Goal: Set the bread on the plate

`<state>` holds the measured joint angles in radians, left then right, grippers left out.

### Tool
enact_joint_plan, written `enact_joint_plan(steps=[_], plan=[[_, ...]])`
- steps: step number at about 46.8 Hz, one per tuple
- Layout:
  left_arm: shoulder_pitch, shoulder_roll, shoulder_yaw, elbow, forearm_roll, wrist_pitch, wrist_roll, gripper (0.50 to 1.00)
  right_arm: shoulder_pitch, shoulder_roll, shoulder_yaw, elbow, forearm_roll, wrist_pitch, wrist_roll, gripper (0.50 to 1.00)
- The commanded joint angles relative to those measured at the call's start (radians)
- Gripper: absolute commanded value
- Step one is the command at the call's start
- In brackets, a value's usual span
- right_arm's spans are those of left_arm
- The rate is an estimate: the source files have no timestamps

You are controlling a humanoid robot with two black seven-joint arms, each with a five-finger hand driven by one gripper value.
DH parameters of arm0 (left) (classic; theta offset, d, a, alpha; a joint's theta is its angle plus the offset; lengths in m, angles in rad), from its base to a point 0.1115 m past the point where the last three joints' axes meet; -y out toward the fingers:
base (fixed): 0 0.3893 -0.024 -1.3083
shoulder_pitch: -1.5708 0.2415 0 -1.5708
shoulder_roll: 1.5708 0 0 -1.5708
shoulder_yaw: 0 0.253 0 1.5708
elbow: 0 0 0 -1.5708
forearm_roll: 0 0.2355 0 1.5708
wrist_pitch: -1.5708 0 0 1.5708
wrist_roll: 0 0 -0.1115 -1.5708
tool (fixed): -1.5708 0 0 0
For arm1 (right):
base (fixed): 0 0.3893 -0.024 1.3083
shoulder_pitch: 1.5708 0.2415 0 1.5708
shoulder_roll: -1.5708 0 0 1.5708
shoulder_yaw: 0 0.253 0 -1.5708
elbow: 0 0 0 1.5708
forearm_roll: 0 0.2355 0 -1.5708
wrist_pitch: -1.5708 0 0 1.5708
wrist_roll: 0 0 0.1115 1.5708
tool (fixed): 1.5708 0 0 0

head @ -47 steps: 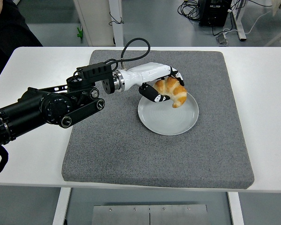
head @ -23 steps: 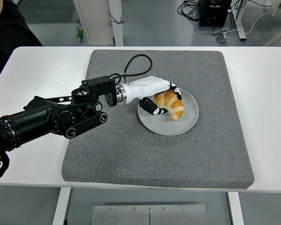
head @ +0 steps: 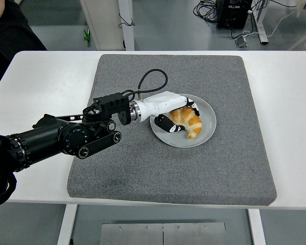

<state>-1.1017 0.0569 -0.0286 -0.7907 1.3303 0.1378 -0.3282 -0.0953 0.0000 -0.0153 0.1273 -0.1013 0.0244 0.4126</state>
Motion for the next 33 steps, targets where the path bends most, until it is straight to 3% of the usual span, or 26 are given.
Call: enact_joint_plan(steps=[1, 5, 16, 21, 23, 33], plan=[[0.000, 0.000, -0.002, 0.001, -0.003, 0.002, 0.000, 0.592, 0.000, 0.000, 0.000, 0.000, 0.000, 0.000, -0.001, 1.000], [0.000, 0.001, -0.002, -0.001, -0.010, 0.002, -0.003, 0.619, 0.000, 0.000, 0.000, 0.000, 0.000, 0.002, 0.000, 1.000], [0.002, 0.003, -0.001, -0.001, -0.022, 0.002, -0.014, 0.783, 0.000, 0.000, 0.000, 0.000, 0.000, 0.000, 0.000, 1.000], [0.002, 0.003, -0.001, -0.001, -0.025, 0.002, -0.029, 0.916, 0.000, 0.000, 0.000, 0.000, 0.000, 0.000, 0.000, 1.000], [0.002, 0.003, -0.001, -0.001, -0.033, 0.000, -0.040, 0.948, 0.000, 0.000, 0.000, 0.000, 0.000, 0.000, 0.000, 1.000], [-0.001, 0.008, -0.002, -0.004, -0.049, -0.009, -0.051, 0.958, 0.000, 0.000, 0.000, 0.000, -0.001, 0.000, 0.000, 1.000]])
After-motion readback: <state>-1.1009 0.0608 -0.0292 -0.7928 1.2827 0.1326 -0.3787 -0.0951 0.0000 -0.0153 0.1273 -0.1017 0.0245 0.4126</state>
